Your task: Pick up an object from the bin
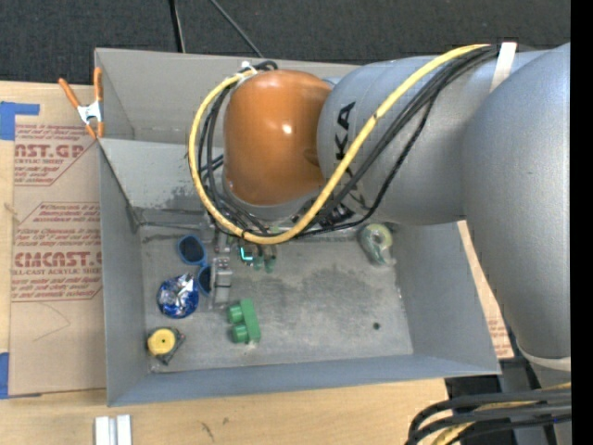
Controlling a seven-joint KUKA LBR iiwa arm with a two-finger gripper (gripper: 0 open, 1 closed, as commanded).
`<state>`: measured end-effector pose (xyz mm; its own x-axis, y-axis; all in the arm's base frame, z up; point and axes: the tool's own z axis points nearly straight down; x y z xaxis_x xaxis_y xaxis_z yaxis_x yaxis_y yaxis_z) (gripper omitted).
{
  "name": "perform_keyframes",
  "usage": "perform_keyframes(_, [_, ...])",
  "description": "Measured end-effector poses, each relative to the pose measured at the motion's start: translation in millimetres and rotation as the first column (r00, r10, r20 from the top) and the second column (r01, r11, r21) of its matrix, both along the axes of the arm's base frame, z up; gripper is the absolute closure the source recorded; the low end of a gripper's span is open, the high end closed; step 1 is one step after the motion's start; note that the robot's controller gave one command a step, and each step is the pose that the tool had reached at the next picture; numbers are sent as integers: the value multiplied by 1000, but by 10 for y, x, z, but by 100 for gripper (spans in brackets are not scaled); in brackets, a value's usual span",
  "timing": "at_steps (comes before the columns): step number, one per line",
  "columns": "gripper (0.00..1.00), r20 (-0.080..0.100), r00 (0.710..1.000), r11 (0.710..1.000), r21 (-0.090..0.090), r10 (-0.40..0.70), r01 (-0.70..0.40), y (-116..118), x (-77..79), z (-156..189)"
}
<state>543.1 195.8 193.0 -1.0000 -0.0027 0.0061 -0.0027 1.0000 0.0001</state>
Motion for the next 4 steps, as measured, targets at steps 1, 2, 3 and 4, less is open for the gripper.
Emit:
perform_keyframes(1, [0,-1,1000,1000,-1,-12,12,121,-87,-1282])
perform_keyframes(2, [100,6,1000,1000,1,-14,14,120,-60,-1237])
perform_keyframes(3, [100,11,996,996,2,92,-92,489,332,-1134])
perform_keyframes(4, [100,17,990,991,2,137,-137,491,328,-111])
